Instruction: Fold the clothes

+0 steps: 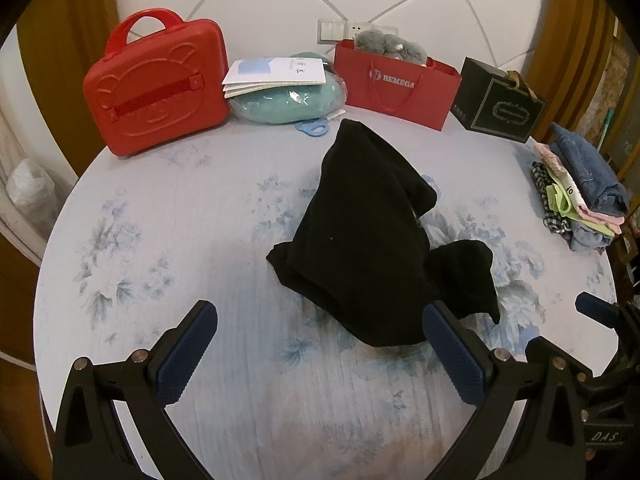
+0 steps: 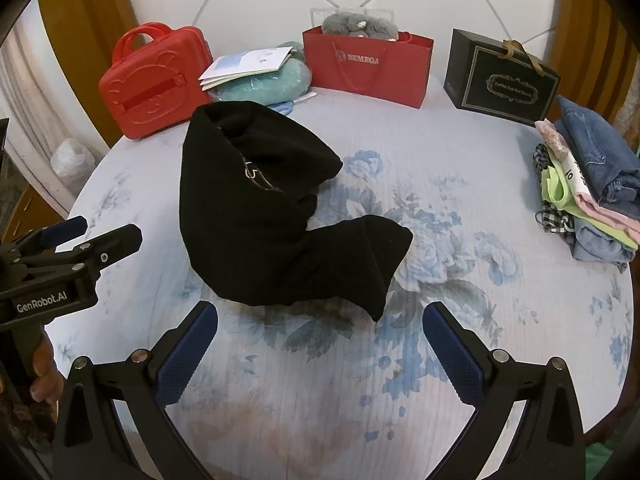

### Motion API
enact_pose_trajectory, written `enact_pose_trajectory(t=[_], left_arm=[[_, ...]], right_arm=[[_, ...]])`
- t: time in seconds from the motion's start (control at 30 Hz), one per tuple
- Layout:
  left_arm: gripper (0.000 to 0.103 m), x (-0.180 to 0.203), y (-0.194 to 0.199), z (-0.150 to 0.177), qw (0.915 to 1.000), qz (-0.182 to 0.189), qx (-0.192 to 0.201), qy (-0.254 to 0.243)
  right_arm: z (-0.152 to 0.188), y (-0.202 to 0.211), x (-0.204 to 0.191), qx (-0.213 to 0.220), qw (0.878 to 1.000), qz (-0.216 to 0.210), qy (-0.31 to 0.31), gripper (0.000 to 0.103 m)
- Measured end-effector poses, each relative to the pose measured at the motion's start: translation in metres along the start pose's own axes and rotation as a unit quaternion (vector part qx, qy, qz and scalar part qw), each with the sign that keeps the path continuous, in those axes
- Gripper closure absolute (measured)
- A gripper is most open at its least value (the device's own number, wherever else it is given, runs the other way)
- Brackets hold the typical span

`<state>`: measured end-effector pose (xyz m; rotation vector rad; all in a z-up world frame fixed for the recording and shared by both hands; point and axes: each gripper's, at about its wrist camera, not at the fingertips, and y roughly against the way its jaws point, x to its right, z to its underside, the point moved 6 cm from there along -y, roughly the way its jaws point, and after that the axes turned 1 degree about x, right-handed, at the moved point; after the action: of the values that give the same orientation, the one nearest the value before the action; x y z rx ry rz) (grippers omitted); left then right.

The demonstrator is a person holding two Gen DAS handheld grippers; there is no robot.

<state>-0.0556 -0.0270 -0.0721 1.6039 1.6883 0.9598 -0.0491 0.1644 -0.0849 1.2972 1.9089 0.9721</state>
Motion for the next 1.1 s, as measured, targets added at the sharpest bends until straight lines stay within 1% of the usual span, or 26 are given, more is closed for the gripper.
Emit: enact_pose_trajectory(t=[0.23, 0.33, 0.43, 0.6, 0.73, 0.83, 0.87, 0.9, 0.93, 0.97, 1.0, 1.03, 1.07, 1.1], left_arm=[[0.0, -0.004, -0.014, -0.002, 0.9999, 0.0, -0.013, -0.001], [0.0, -0.009, -0.024, -0.006, 0.9998, -0.008, -0.015, -0.003], [0.0, -0.015, -0.034, -0.014, 0.9997, -0.009, -0.021, 0.001], [0.0, -0.014, -0.047, -0.037, 0.9999, 0.001, -0.005, -0.012], [0.0, -0.005, -0.076, -0.054, 0.9994, 0.012, -0.003, -0.033], [0.0, 0.003, -0.109, -0.054, 0.9984, 0.026, -0.024, -0.044], [0.001, 0.005, -0.119, -0.052, 0.998, 0.029, -0.03, -0.047], [0.001, 0.004, -0.129, -0.049, 0.9977, 0.023, -0.04, -0.049], [0.005, 0.003, -0.138, -0.046, 0.9972, 0.015, -0.051, -0.052], [0.014, 0.002, -0.147, -0.044, 0.9966, 0.007, -0.061, -0.055], [0.023, 0.0, -0.152, -0.041, 0.996, 0.012, -0.073, -0.05], [0.054, -0.003, -0.156, -0.039, 0.9952, 0.02, -0.085, -0.045], [0.066, -0.006, -0.159, -0.037, 0.9942, 0.028, -0.097, -0.039], [0.069, -0.009, -0.158, -0.038, 0.9942, 0.034, -0.098, -0.031]], right_arm=[[-0.002, -0.012, 0.004, -0.012, 1.0, 0.0, -0.005, 0.0], [-0.004, -0.023, 0.013, -0.022, 1.0, 0.0, -0.017, 0.0], [-0.006, -0.035, 0.021, -0.032, 0.999, 0.0, -0.029, 0.0], [-0.015, -0.053, 0.034, -0.044, 0.998, -0.007, -0.047, 0.0], [-0.025, -0.078, 0.04, -0.06, 0.997, -0.015, -0.052, 0.0], [-0.028, -0.104, 0.045, -0.082, 0.995, -0.015, -0.06, 0.0], [-0.029, -0.112, 0.047, -0.09, 0.994, -0.015, -0.063, 0.0], [-0.029, -0.121, 0.049, -0.098, 0.993, -0.016, -0.065, 0.0], [-0.027, -0.131, 0.049, -0.106, 0.992, -0.017, -0.065, 0.0], [-0.025, -0.139, 0.049, -0.116, 0.991, -0.021, -0.065, 0.002], [-0.022, -0.147, 0.046, -0.128, 0.989, -0.033, -0.063, 0.016], [-0.019, -0.154, 0.043, -0.14, 0.987, -0.044, -0.061, 0.05], [-0.016, -0.161, 0.04, -0.152, 0.985, -0.055, -0.059, 0.07], [-0.015, -0.165, 0.037, -0.157, 0.984, -0.063, -0.054, 0.072]])
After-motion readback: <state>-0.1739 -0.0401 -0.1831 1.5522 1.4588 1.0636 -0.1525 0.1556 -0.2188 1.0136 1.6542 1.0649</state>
